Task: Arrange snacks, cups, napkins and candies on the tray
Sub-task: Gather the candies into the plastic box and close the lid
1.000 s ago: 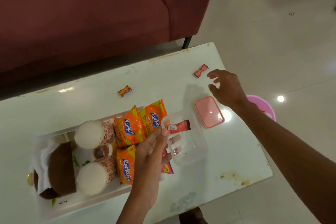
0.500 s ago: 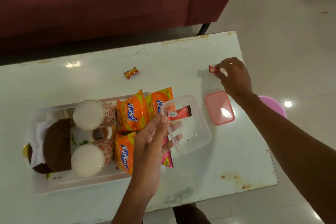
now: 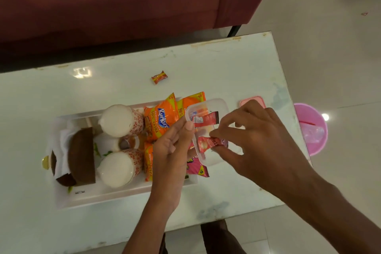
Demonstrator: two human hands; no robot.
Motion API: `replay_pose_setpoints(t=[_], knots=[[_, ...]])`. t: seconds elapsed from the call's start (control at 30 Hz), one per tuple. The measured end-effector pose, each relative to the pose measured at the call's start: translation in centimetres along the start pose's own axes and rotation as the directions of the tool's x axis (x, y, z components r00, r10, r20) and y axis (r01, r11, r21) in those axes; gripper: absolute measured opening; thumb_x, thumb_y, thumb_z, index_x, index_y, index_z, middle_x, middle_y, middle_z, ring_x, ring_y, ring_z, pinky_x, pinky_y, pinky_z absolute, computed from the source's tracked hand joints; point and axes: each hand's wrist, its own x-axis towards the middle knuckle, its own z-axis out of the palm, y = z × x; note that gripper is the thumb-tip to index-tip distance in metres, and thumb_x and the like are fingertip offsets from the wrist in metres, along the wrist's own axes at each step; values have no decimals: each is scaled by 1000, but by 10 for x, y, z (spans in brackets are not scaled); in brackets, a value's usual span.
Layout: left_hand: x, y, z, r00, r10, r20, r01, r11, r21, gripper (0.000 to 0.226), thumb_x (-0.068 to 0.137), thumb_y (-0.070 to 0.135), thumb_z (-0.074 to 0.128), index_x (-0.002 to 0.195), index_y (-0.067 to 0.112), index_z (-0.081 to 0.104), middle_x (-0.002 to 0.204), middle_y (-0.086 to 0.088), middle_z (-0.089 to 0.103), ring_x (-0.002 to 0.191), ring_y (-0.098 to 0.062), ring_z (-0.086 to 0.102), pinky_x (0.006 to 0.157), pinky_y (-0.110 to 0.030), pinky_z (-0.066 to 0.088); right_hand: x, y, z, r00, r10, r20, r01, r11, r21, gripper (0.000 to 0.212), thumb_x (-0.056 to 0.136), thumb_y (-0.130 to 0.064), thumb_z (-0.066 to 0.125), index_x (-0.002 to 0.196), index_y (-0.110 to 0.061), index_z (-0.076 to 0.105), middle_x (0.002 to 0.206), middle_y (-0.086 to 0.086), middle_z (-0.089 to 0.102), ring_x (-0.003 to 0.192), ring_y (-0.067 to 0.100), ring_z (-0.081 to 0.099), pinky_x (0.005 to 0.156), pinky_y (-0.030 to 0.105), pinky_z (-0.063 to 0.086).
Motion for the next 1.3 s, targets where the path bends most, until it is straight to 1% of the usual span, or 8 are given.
replay_pose_setpoints(t=[0.23,0.33,0.47,0.63,0.83,1.0,1.13,1.3], knots=[[-15,4,-24,1000,-11,4,11,1000,0,52,85,48,66,127,17,66,123,-8,72,116,-26,67,97,-55,53,7,-36,12,995,63,82,-50,986,-158,30,73,-28,84,98,-12,76,101,10,72,93,33,61,69,44,51],[-20,10,-37,1000,-7,20,7,1000,-20,42,88,42,63,124,23,68,120,-4,73,113,-20,69,92,-47,56,8,-49,7,994,108,22,-108,994,24,37,69,-31,87,100,-14,76,99,6,72,90,29,60,69,40,50],[-24,27,-62,1000,21,17,-21,999,-41,35,90,42,64,122,28,69,122,-1,73,114,-20,69,89,-44,57,23,-55,-9,962,267,-62,-240,930,278,21,78,-36,80,95,-25,75,91,-10,67,80,9,53,68,13,36],[-22,56,-103,999,39,-30,-41,997,-62,40,84,47,67,116,24,73,115,-3,75,108,-19,71,77,-31,59,88,-50,-2,934,345,-93,-298,896,329,11,89,-32,70,94,-23,74,92,-10,71,73,2,56,63,12,38],[-14,84,-158,990,76,-115,-87,992,-92,41,83,45,67,112,19,74,109,-7,77,104,-23,73,81,-39,60,199,-29,68,956,269,118,-288,934,210,19,88,-16,71,107,-11,72,107,5,71,87,16,64,76,21,46],[-2,89,-195,982,117,-150,-132,987,-96,36,86,46,66,108,20,76,106,-3,78,103,-18,73,76,-32,61,250,-20,142,851,283,442,-271,958,-92,45,84,-2,73,124,-17,59,129,14,49,114,29,53,89,34,50],[4,80,-215,977,130,-167,-148,984,-100,27,92,37,57,105,24,77,106,-1,78,105,-17,72,80,-34,60,261,-17,173,864,313,394,-262,948,-178,43,76,4,76,109,-15,58,121,16,42,107,36,51,78,40,53],[9,73,-223,977,104,-186,-131,982,-137,27,91,38,58,106,24,77,106,0,78,106,-16,72,77,-31,60,260,-9,168,851,308,426,-257,951,-174,27,73,-9,84,97,-7,70,110,18,62,88,29,58,70,32,46]])
